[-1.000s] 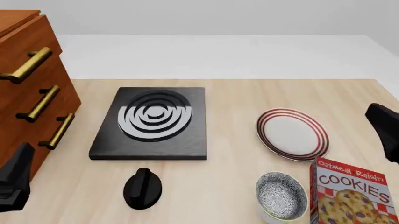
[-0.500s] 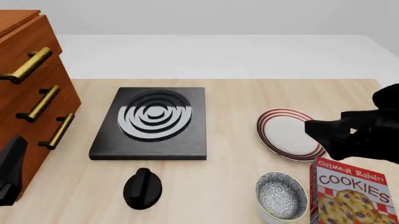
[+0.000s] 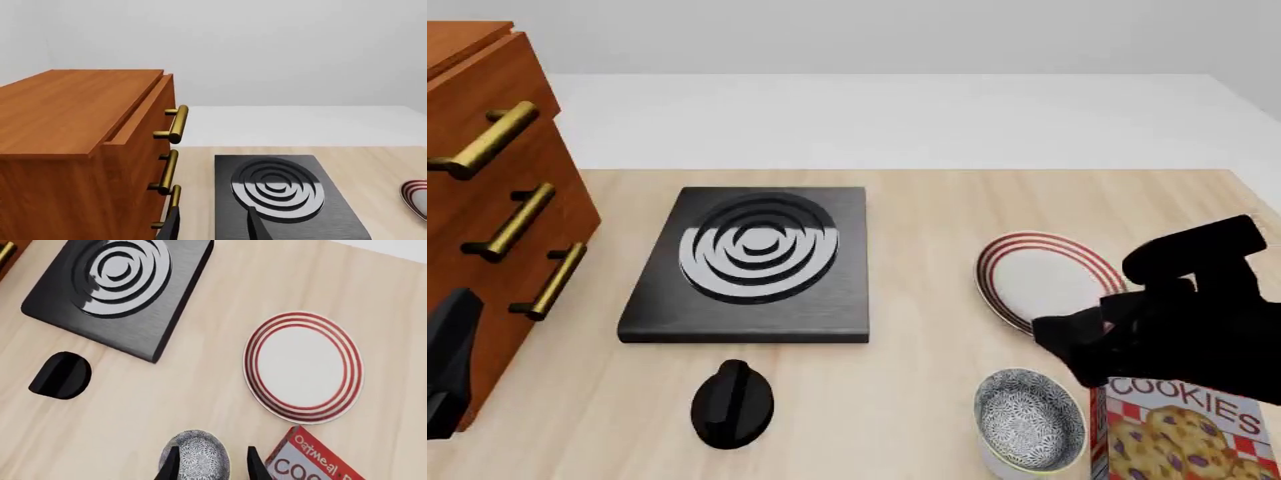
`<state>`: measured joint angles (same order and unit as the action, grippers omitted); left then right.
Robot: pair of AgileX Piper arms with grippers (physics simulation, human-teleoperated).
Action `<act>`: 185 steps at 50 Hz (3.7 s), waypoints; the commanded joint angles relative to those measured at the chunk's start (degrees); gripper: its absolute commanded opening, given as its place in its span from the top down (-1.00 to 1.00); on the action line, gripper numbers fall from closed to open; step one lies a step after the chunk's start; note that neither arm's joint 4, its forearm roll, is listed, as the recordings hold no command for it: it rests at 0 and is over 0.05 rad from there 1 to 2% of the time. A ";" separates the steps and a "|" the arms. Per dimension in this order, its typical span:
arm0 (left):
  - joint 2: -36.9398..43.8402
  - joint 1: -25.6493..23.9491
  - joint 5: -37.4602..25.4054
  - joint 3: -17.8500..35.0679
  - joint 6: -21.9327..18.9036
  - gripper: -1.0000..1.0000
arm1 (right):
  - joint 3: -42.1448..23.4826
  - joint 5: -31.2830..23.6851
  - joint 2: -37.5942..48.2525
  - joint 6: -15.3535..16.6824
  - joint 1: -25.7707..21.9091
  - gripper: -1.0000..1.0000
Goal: Pick the akita bowl on the ramekin and place it on the plate.
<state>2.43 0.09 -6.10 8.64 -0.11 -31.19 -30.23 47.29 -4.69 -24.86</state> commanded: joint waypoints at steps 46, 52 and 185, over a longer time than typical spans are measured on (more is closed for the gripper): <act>-0.82 0.10 -0.80 0.53 0.41 -1.00 | 10.09 13.02 12.18 -1.41 3.48 -1.00; -0.86 0.14 -0.59 0.30 0.41 -1.00 | 11.23 14.65 13.90 -2.65 2.52 -1.00; -1.45 0.13 -0.95 0.39 0.50 -1.00 | -13.43 8.60 10.69 -3.30 20.85 1.00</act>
<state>1.03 0.21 -7.05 9.11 0.44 -42.34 -26.05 53.21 -6.86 -8.77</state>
